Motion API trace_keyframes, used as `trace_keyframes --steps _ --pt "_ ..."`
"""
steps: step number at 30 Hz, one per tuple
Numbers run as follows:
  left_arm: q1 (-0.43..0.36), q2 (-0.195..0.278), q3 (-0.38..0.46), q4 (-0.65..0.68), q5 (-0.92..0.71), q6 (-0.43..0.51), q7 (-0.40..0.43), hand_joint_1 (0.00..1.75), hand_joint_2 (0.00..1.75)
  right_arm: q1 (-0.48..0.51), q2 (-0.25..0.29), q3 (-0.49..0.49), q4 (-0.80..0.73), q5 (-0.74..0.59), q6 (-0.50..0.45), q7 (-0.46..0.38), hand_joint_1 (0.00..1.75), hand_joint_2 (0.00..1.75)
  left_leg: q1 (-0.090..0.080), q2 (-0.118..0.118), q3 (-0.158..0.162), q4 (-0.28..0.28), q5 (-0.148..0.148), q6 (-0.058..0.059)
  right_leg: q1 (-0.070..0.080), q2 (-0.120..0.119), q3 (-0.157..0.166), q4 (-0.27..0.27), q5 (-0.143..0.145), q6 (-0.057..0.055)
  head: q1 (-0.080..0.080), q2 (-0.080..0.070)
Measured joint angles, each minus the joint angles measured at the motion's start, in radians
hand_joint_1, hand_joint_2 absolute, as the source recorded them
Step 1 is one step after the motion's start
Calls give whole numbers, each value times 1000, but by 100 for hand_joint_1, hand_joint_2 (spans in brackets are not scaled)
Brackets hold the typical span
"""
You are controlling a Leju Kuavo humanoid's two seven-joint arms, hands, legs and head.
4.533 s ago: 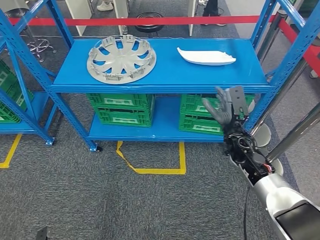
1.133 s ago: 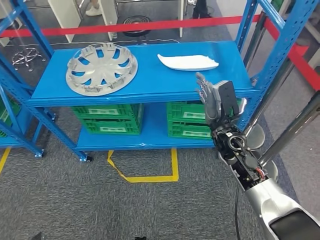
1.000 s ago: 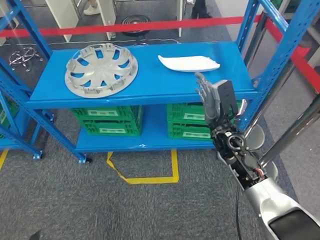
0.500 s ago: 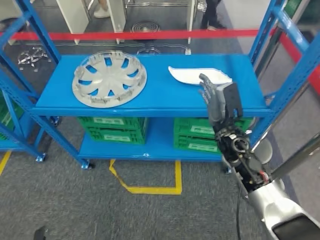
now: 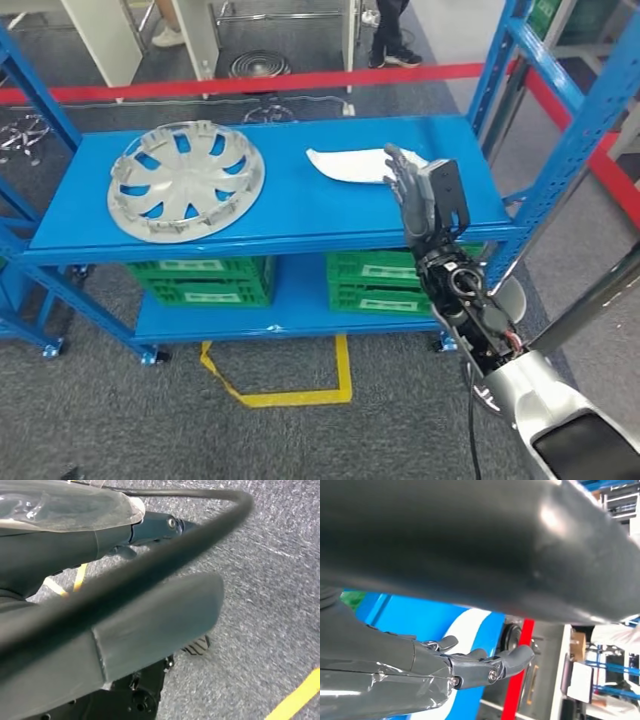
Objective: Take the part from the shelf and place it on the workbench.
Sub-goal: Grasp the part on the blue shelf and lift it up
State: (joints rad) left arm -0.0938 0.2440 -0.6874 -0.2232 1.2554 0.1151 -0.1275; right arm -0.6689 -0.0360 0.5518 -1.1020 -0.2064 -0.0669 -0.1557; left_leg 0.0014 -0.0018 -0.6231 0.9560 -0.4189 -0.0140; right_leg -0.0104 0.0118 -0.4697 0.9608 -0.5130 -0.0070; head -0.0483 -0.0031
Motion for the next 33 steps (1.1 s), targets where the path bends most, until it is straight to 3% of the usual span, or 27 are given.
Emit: trace_keyframes --steps 2,4,7,8,9,10,12,14,16,18,20,22,24,25,27,28,30,33 --pt "1 0 0 0 0 2 1 0 0 -2 1 3 3 -4 0 -5 0 0 1 -2 17 -10 7 17 1 -1 9 3 -4 13 4 0" --pt "4 1 0 0 0 3 2 0 0 -6 1 5 6 -6 0 -9 0 0 4 -2 39 -16 14 31 1 -4 -4 57 -29 21 14 0" --pt "4 2 0 0 0 3 2 0 0 -7 1 7 11 -8 0 -10 0 0 0 -2 59 -16 0 40 1 -6 -118 253 -111 25 30 0" --pt "4 1 0 0 0 3 2 0 0 -5 1 9 14 -8 0 -10 0 0 -1 -3 65 -16 -6 41 1 -6 -152 296 -126 25 34 0" --pt "5 1 0 0 0 3 2 0 0 -3 1 11 16 -8 0 -10 0 0 -3 -4 74 -16 -14 41 2 -6 -170 302 -122 24 38 0" --pt "6 0 0 0 0 2 2 0 0 -2 1 12 18 -8 0 -10 0 0 -4 -5 84 -16 -21 41 3 -6 -170 269 -93 21 43 0" --pt "6 -3 0 0 0 2 2 0 0 -3 1 13 22 -9 -2 -10 0 0 -7 -7 107 -16 -37 38 9 -6 -138 135 9 6 54 0" --pt "5 -5 0 0 -1 1 2 0 0 -5 1 14 26 -10 -3 -11 0 0 -8 -8 120 -16 -51 30 17 -6 -106 36 60 -9 58 0" --pt "4 -7 0 0 -1 1 3 0 0 -6 1 15 27 -10 -3 -12 0 0 -8 -8 124 -10 -56 19 21 -5 -94 11 61 -17 57 0" --pt "4 -7 0 0 -1 1 3 0 0 -7 1 15 27 -10 -3 -13 0 0 -7 -7 119 16 -59 10 15 -7 -71 -6 70 -24 56 0" --pt "3 -6 0 0 -1 0 3 0 0 -11 1 14 26 -10 -4 -14 0 0 -3 -6 69 102 -79 0 9 -8 -45 -20 68 -29 52 0" --pt "1 -6 0 0 -1 0 3 0 0 -11 1 15 27 -10 -2 -14 0 0 5 -6 -21 229 -123 -14 8 -6 -36 -23 59 -32 42 0" --pt "2 -5 0 0 -1 0 3 0 0 -6 2 17 28 -10 -1 -14 0 0 14 -5 -86 282 -137 -26 5 -4 -23 -23 45 -30 33 0" --pt "3 -5 0 0 0 0 3 0 0 -5 2 17 29 -11 -1 -14 0 0 19 -5 -92 255 -113 -31 2 -3 -14 -23 36 -26 29 0" --pt "5 -4 0 0 1 1 3 0 0 -6 2 18 31 -11 0 -14 0 0 26 -2 -55 115 -12 -39 -4 -3 7 -23 15 -17 22 0" --pt "5 -4 0 0 1 1 3 0 0 -7 2 18 33 -11 1 -14 0 0 27 1 -35 51 20 -40 -5 -3 17 -23 5 -10 18 0" --pt "5 -4 0 0 2 2 3 0 0 -10 4 19 36 -11 2 -15 0 0 21 6 -15 -6 41 -27 -5 -3 28 -23 -11 5 13 0" --pt "6 -4 0 0 4 3 3 0 0 -12 7 21 37 -10 2 -17 0 0 17 5 5 -7 30 3 -6 -3 41 -9 -22 22 22 0"
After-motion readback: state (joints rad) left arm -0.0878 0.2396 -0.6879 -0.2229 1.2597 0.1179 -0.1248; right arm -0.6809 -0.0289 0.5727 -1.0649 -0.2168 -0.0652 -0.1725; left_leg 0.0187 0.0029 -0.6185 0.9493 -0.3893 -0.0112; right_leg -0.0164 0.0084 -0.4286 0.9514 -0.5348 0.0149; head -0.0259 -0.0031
